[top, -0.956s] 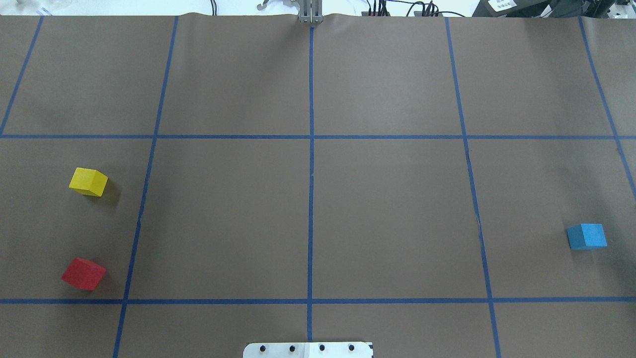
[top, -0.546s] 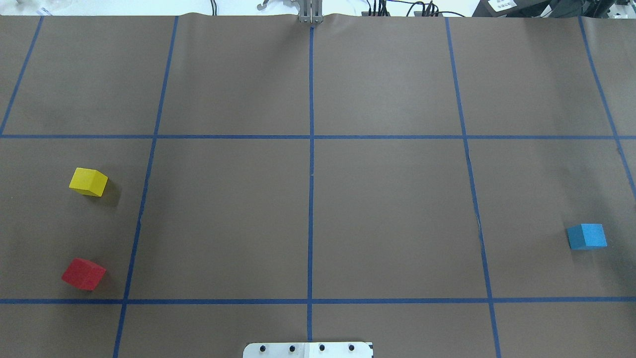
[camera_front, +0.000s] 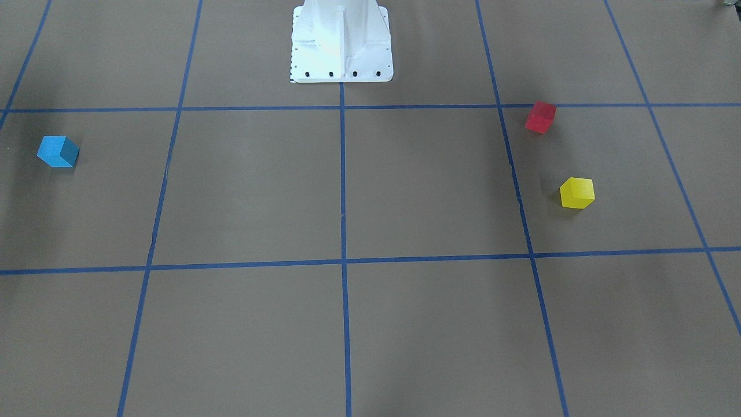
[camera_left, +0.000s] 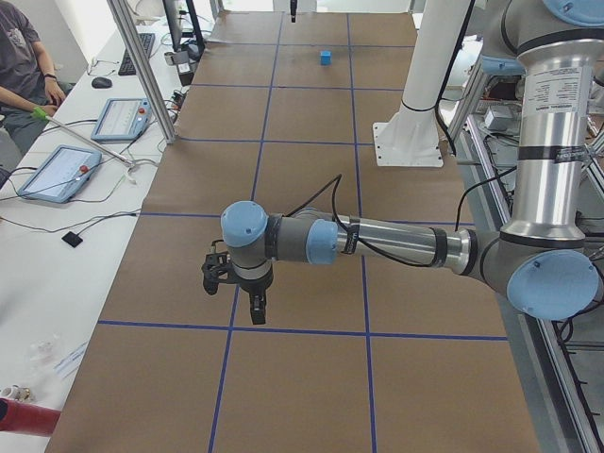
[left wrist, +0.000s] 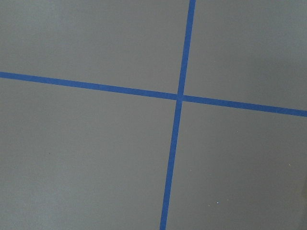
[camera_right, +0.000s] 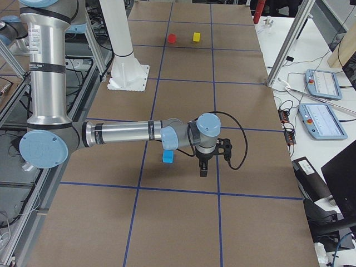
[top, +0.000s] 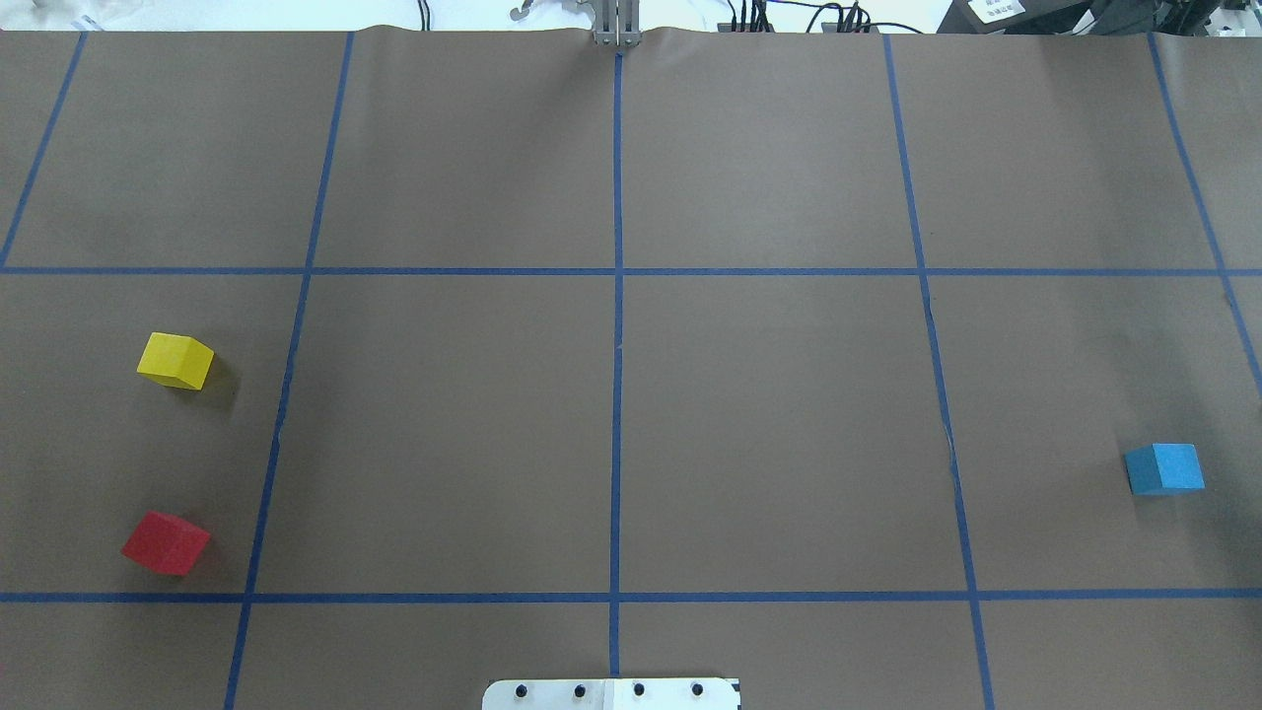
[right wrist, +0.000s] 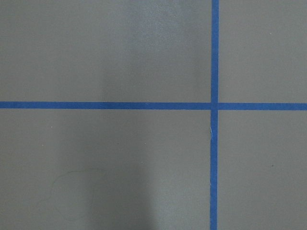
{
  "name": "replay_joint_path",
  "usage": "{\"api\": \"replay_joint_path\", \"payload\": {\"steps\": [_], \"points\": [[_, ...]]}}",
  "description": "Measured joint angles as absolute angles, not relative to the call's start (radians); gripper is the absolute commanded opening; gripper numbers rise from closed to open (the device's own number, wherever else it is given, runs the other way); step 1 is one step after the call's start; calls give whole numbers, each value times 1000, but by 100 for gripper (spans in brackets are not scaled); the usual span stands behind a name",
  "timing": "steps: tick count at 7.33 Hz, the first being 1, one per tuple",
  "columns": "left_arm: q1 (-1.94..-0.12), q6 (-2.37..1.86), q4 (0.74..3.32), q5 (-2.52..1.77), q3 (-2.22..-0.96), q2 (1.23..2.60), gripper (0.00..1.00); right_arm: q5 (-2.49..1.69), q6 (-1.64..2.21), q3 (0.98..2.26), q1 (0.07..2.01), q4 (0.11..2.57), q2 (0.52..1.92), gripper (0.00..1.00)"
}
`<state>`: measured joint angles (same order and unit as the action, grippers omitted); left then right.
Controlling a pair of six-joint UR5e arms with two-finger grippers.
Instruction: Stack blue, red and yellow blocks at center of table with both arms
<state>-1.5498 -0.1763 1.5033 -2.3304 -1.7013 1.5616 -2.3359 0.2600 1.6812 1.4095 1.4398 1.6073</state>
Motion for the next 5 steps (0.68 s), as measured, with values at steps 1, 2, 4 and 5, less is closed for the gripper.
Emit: {"api": "replay_joint_path", "payload": {"steps": [1, 2, 4, 5], "points": [[-1549, -176, 1503, -2331, -1703, 1562, 100, -2339, 266, 1681, 1408, 1437, 1613, 100], [-1549, -177, 1503, -2332, -1706, 1562, 100, -2344, 269, 1684, 1403, 1435, 1616, 100], [-1548, -178, 1503, -2334, -1708, 1562, 100, -2349, 272, 1687, 1392, 1434, 1617, 100], [-1548, -178, 1503, -2334, -1710, 1562, 100, -2350, 273, 1689, 1388, 1434, 1617, 100]]}}
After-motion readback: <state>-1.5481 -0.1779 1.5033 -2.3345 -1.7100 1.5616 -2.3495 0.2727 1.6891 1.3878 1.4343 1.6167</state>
